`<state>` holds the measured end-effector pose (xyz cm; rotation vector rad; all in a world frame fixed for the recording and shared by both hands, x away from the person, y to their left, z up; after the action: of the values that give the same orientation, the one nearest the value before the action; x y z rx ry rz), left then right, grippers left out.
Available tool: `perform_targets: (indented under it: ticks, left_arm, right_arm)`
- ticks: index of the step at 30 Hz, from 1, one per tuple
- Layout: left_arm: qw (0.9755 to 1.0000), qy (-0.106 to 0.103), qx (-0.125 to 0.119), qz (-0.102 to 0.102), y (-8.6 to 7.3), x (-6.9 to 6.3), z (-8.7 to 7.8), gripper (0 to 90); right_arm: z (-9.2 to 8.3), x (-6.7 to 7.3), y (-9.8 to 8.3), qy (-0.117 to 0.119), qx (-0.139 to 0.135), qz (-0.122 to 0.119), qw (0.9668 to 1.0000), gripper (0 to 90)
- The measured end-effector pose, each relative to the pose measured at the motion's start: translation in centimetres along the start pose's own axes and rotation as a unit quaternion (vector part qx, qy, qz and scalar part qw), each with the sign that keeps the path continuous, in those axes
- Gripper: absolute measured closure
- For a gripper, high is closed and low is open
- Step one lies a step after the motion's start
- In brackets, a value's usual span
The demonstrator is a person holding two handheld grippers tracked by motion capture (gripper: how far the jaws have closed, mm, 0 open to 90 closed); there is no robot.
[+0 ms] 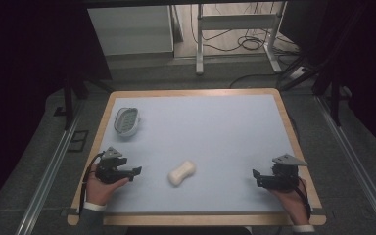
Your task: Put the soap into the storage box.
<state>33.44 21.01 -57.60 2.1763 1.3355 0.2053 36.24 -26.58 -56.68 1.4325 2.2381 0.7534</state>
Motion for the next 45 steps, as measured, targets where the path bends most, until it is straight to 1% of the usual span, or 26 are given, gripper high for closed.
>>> perform_targets:
  ticks: [3, 6, 8, 12, 19, 21, 24, 27, 33, 34, 35, 36, 40, 43, 44, 45]
  left_arm:
    - [1.0, 0.001, 0.001, -0.001, -0.2, 0.2, -0.1, 25.7]
    - [1.0, 0.002, 0.0, -0.003, -0.2, 0.2, -0.3, 25.7]
    - [1.0, 0.003, 0.0, -0.002, -0.2, 0.3, -0.4, 25.7]
    - [1.0, 0.006, -0.003, -0.003, -0.3, 0.4, -0.6, 25.8]
    - [0.9999, 0.013, -0.002, -0.006, -0.5, 0.4, -1.0, 25.9]
    - [0.9998, 0.014, -0.001, -0.012, -0.6, 0.6, -1.1, 26.3]
    - [0.9998, 0.015, 0.001, -0.013, -0.7, 0.6, -1.2, 26.9]
    - [0.9998, 0.018, 0.003, -0.012, -0.7, 0.5, -1.3, 27.1]
    - [0.9998, 0.017, 0.0, -0.01, -0.5, 0.0, -1.8, 28.0]
    - [0.9997, 0.022, -0.002, -0.007, -0.5, -0.2, -2.1, 28.0]
    - [0.9997, 0.022, -0.002, -0.007, -0.5, -0.2, -2.1, 28.0]
    - [0.9998, 0.02, -0.006, -0.003, -0.3, -0.5, -2.5, 28.0]
    - [0.9998, 0.017, -0.01, 0.0, -0.1, -0.8, -2.9, 27.9]
    - [0.9998, 0.017, -0.008, -0.001, -0.1, -0.8, -2.9, 27.9]
    - [0.9999, 0.012, -0.002, -0.002, -0.2, -0.9, -2.9, 28.0]
    - [0.9999, 0.012, -0.002, -0.002, -0.2, -0.9, -2.9, 28.2]
  right_arm:
    - [-0.2, -0.3, 0.1, 0.0, -0.005, 0.004, 1.0, 3.8]
    - [-0.3, -0.5, 0.1, 0.003, -0.005, 0.011, 0.9999, 3.8]
    - [-0.4, -0.5, 0.0, 0.004, -0.005, 0.01, 0.9999, 3.8]
    - [-0.5, -0.8, -0.1, -0.001, -0.003, 0.014, 0.9999, 3.8]
    - [-0.4, -1.1, -0.3, -0.006, -0.008, 0.019, 0.9998, 3.8]
    - [-0.5, -1.1, -0.2, -0.007, -0.013, 0.021, 0.9997, 3.8]
    - [-0.6, -1.2, -0.1, -0.008, -0.021, 0.026, 0.9994, 3.8]
    - [-0.6, -1.2, -0.1, -0.01, -0.023, 0.024, 0.9994, 3.9]
    - [-0.7, -1.4, -0.5, -0.011, -0.021, 0.024, 0.9994, 3.9]
    - [-0.8, -1.5, -0.5, -0.011, -0.024, 0.029, 0.9992, 3.9]
    - [-0.8, -1.5, -0.5, -0.011, -0.024, 0.029, 0.9992, 3.9]
    - [-0.9, -1.5, -0.5, -0.01, -0.028, 0.033, 0.999, 3.9]
    - [-1.3, -1.7, -0.4, -0.01, -0.035, 0.036, 0.9987, 4.1]
    - [-1.5, -1.7, -0.3, -0.01, -0.037, 0.036, 0.9986, 4.1]
    - [-1.4, -1.7, -0.3, -0.012, -0.036, 0.036, 0.9986, 4.1]
    - [-1.4, -1.7, -0.4, -0.014, -0.036, 0.036, 0.9986, 4.1]
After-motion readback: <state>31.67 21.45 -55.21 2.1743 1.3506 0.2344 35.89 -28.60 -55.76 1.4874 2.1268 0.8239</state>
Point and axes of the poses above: each handheld gripper's, and its own axes: z roughly forward along the jaws, y roughly out of its top, x roughly to its left, the point moved 8 cm from there along z, roughly forward along the jaws, and after that the axes turned 12 degrees about x, right-handed, at the moved point
